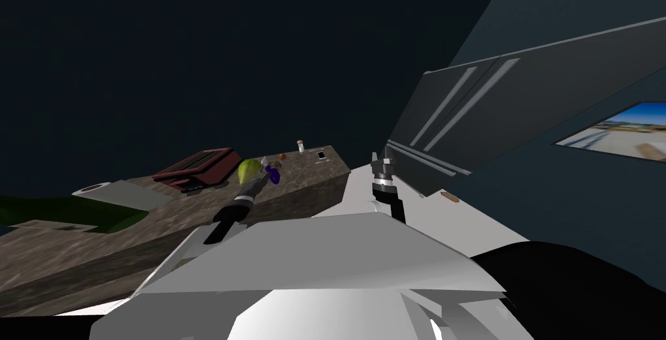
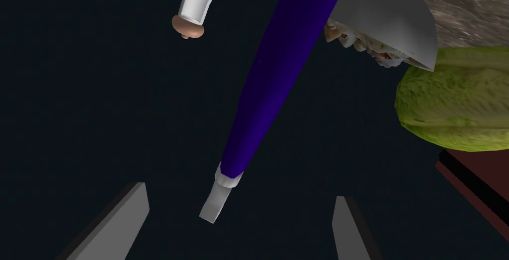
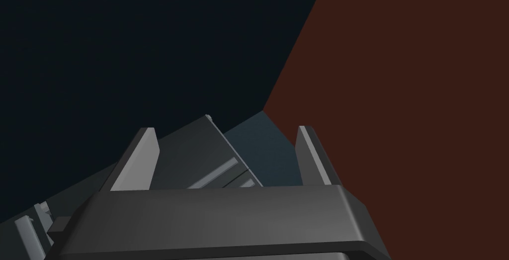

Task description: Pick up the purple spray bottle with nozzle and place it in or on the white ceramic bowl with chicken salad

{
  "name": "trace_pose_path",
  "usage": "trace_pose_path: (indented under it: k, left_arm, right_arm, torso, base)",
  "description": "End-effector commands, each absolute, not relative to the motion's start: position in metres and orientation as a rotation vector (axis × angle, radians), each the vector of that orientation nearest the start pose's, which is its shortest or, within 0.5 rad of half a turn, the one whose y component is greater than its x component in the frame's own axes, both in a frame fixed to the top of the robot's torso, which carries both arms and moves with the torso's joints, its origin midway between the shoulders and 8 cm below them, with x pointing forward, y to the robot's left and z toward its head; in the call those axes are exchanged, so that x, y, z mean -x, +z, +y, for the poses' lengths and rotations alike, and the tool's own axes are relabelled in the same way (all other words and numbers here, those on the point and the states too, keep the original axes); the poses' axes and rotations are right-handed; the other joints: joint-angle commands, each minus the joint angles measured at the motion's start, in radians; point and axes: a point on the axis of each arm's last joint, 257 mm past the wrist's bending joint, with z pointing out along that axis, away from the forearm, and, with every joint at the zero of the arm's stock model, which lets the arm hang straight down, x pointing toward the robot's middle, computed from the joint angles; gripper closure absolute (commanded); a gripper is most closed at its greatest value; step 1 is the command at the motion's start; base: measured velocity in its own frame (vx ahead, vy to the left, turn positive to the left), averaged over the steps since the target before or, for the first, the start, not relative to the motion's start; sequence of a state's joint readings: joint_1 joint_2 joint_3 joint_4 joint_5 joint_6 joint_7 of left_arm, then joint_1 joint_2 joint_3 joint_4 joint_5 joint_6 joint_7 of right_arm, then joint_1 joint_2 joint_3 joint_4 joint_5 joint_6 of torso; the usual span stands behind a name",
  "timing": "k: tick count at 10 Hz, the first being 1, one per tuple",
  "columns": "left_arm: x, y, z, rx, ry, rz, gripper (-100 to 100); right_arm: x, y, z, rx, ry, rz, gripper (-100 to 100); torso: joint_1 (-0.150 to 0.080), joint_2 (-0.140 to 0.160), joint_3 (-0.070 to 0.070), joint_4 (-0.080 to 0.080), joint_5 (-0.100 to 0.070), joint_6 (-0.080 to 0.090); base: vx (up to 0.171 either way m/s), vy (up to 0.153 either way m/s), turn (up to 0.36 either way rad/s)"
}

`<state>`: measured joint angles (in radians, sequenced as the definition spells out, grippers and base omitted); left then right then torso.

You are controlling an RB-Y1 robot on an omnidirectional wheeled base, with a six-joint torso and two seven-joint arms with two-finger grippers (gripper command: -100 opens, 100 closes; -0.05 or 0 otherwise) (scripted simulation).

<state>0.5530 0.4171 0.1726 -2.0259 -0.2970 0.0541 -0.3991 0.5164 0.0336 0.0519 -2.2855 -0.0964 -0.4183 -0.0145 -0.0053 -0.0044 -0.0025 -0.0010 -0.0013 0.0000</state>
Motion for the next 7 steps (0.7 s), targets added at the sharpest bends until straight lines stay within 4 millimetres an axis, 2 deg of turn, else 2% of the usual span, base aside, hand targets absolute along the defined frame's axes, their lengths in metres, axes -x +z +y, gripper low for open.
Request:
trace_pose_path:
  k: [1,7]
  left_arm:
    - [-0.383,-0.211,0.439,0.422,-0.065,1.625,-100]
    - [-0.373,-0.231,0.485,0.311,0.185,1.747,-100]
  right_arm:
    - [-0.356,0.005,-0.279,-0.828,1.402,0.583,0]
    - [-0.356,0.005,-0.279,-0.828,1.402,0.583,0]
  torso:
    - [0.0,0.0,0.0,0.0,0.0,0.0]
    - [0.001,0.0,0.0,0.0,0.0,0.0]
  base:
    - [0.08,-0.091,-0.006]
    - [0.064,-0.065,-0.006]
